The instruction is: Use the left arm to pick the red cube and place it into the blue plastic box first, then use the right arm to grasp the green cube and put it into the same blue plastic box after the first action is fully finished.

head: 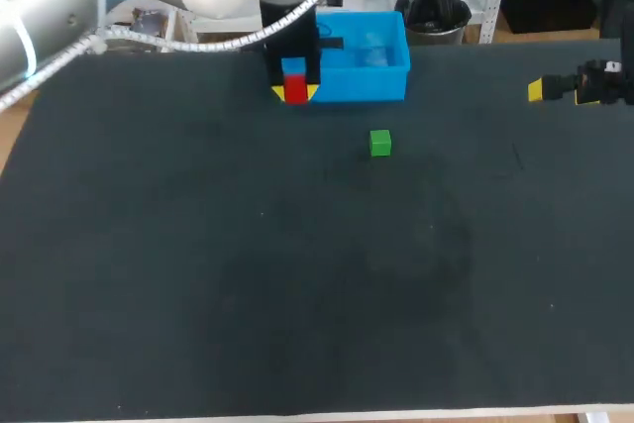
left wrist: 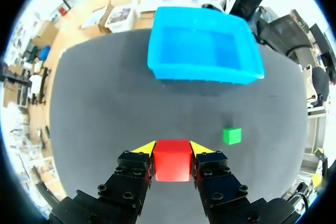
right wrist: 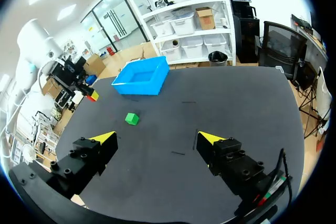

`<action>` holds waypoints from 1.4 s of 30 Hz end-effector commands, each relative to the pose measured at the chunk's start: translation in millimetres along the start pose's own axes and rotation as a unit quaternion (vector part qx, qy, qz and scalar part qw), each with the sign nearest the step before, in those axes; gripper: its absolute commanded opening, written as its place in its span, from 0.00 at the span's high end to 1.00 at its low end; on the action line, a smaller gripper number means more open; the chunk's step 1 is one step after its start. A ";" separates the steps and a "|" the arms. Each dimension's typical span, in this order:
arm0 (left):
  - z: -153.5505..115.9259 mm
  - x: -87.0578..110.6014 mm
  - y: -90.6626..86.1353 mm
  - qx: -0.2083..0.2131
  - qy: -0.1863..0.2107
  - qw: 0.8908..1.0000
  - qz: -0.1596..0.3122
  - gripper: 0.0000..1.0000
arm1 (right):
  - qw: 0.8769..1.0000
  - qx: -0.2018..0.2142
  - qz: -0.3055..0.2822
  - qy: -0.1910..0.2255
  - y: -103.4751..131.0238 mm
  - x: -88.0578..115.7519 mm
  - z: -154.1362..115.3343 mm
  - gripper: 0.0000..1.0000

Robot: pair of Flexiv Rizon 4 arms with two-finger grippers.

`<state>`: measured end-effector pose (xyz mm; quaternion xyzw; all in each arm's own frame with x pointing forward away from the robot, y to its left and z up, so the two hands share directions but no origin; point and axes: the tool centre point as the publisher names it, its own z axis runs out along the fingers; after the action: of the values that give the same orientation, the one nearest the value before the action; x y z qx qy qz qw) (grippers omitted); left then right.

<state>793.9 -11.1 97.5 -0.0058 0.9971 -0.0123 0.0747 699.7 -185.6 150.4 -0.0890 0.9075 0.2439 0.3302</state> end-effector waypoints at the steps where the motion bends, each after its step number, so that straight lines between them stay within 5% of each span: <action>1: -11.1 2.2 5.2 0.028 -0.029 0.999 0.001 1.00 | 1.000 0.000 0.000 0.000 0.0 0.1 0.0 0.00; 22: -42.1 -69.8 -11.7 0.132 -0.092 0.986 -0.034 1.00 | 1.000 0.000 0.000 0.000 0.0 0.1 0.0 0.00; 42: -36.1 -141.8 -42.9 0.157 -0.110 0.980 -0.051 1.00 | 1.000 0.000 0.000 0.000 0.0 0.1 0.0 0.00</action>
<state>905.3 -43.2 156.9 -0.0494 0.9631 -0.1739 0.1996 699.7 -185.6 150.4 -0.0890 0.9075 0.2439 0.3303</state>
